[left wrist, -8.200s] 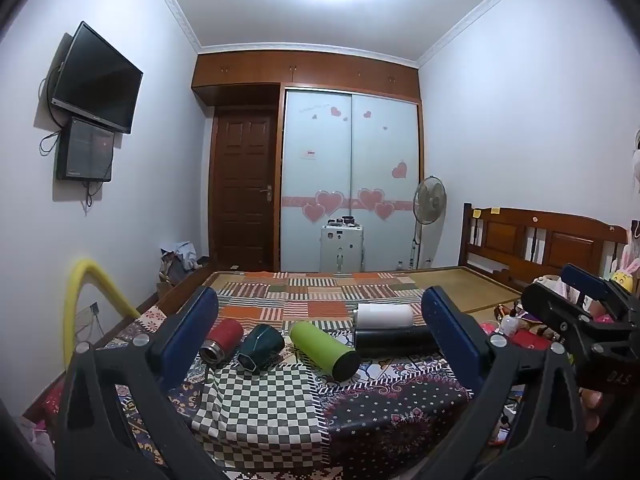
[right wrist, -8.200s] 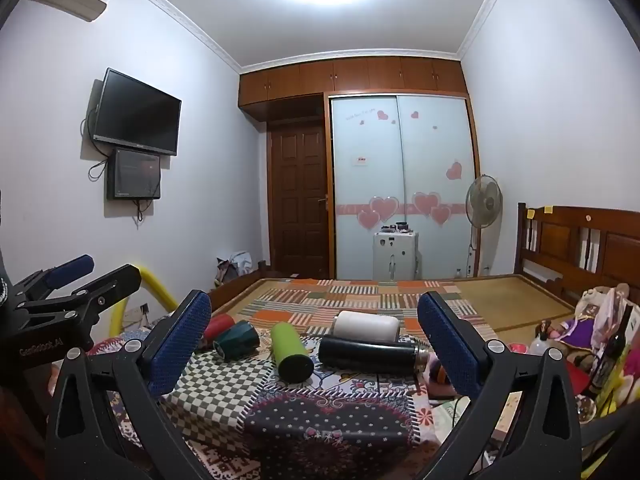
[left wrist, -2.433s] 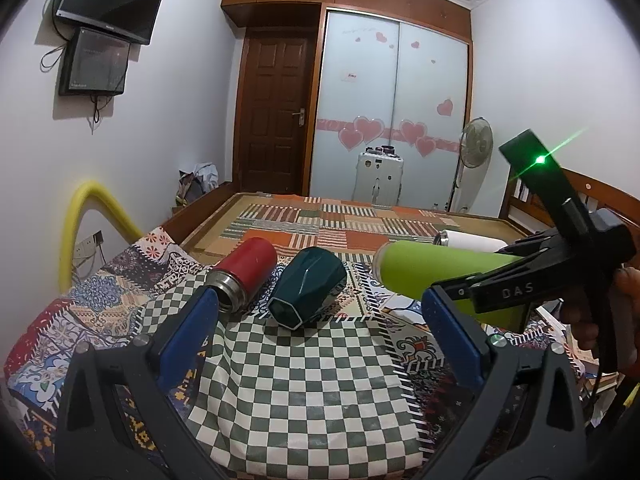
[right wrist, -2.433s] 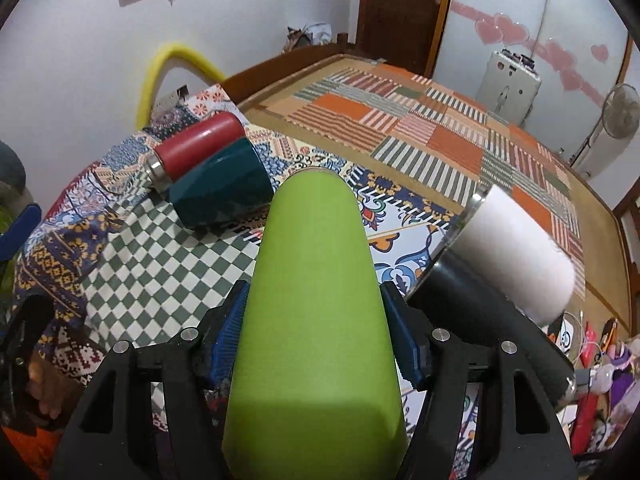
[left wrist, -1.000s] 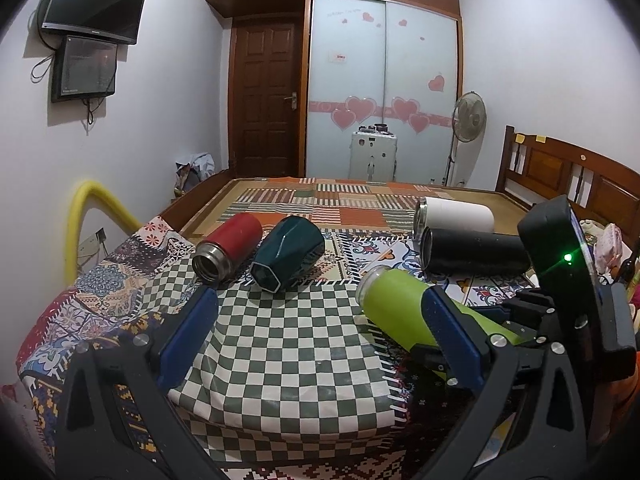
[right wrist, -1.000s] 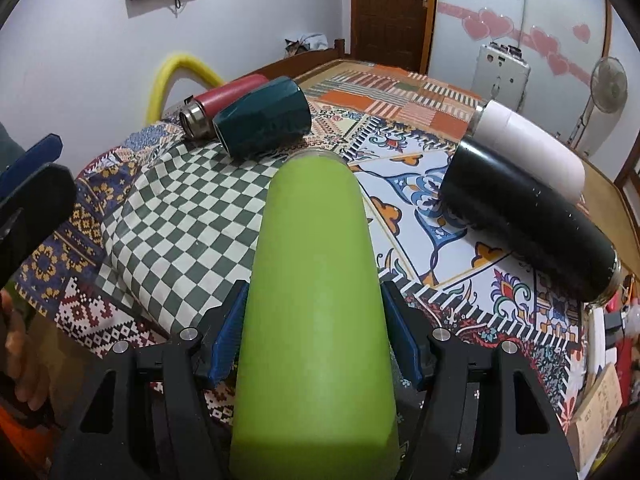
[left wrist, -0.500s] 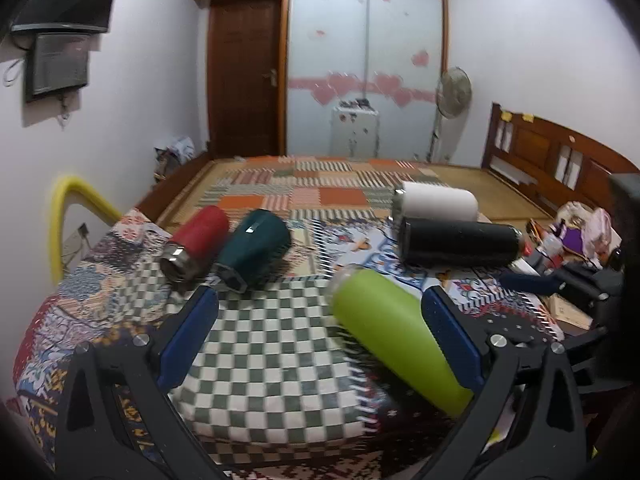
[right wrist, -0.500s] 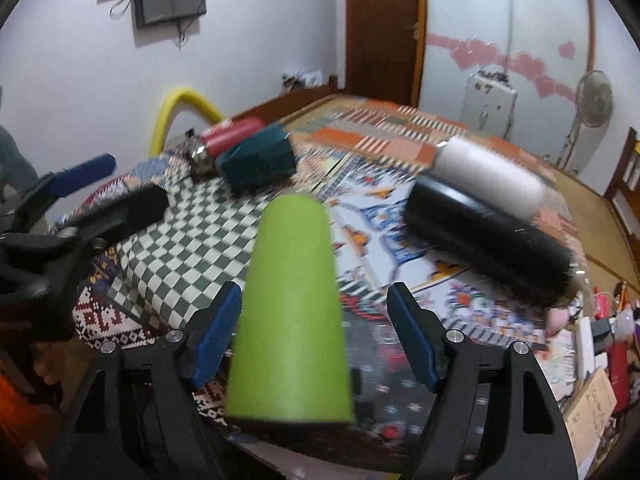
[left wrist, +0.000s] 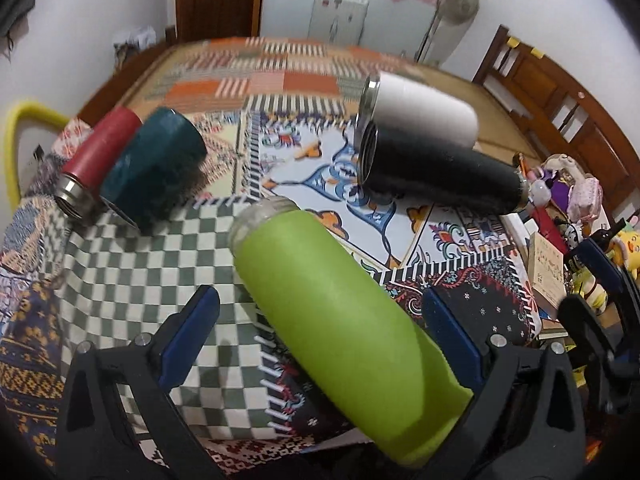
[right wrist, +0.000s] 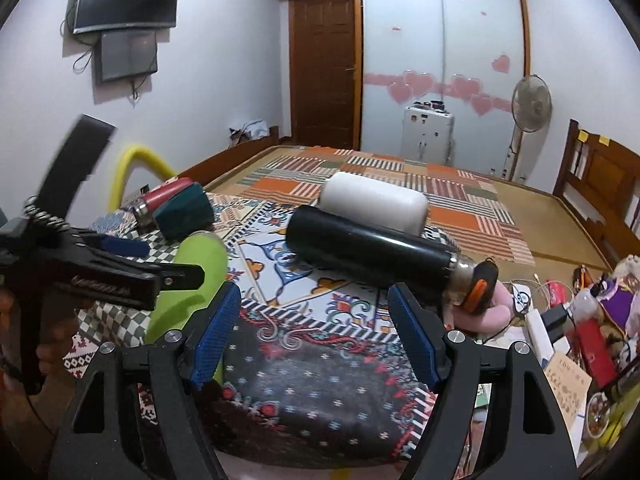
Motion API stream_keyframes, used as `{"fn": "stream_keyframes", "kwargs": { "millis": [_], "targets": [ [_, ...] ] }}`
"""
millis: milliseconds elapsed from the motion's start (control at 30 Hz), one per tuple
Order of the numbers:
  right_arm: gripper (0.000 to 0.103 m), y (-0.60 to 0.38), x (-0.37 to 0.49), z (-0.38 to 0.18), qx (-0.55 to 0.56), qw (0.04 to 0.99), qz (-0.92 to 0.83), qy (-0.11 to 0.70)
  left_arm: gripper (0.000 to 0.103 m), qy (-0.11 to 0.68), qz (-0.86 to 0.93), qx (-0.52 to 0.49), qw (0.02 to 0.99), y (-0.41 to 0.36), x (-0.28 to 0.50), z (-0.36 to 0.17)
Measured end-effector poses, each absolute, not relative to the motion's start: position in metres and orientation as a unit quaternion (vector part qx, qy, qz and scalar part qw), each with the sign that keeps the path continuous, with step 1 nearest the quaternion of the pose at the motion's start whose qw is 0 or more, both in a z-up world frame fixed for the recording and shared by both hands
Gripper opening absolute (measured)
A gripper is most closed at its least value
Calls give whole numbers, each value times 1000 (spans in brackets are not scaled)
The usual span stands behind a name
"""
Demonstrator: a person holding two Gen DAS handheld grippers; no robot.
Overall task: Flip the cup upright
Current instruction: 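Rotate the right gripper to turn the lime-green bottle upright, open end up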
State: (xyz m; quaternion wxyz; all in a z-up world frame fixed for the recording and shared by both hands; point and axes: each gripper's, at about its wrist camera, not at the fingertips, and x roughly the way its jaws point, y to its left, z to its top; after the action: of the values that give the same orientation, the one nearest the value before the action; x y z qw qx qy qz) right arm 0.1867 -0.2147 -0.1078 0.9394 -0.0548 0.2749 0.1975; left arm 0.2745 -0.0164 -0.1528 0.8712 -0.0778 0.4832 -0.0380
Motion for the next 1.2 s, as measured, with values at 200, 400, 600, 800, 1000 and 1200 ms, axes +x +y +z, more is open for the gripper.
{"fn": "stream_keyframes", "kwargs": {
  "millis": [200,400,600,800,1000,1200],
  "targets": [
    [73,-228,191,-117,-35,941,199,273,91,539,-24,-104,836,-14,301,-174],
    [73,-239,196,-126,-23,941,196,276,89,569,-28,-140,810,-8,317,-189],
    [73,-242,198,-129,-18,941,194,276,82,568,-41,-113,814,-20,328,-188],
    [73,-242,193,-122,-23,944,197,265,68,553,-69,-116,822,-14,329,-180],
    [79,-235,185,-111,-26,946,210,247,63,517,-92,-112,844,-12,313,-152],
    [85,-227,177,-100,-16,948,224,225,62,465,-102,-80,876,-19,286,-115]
  ]
}}
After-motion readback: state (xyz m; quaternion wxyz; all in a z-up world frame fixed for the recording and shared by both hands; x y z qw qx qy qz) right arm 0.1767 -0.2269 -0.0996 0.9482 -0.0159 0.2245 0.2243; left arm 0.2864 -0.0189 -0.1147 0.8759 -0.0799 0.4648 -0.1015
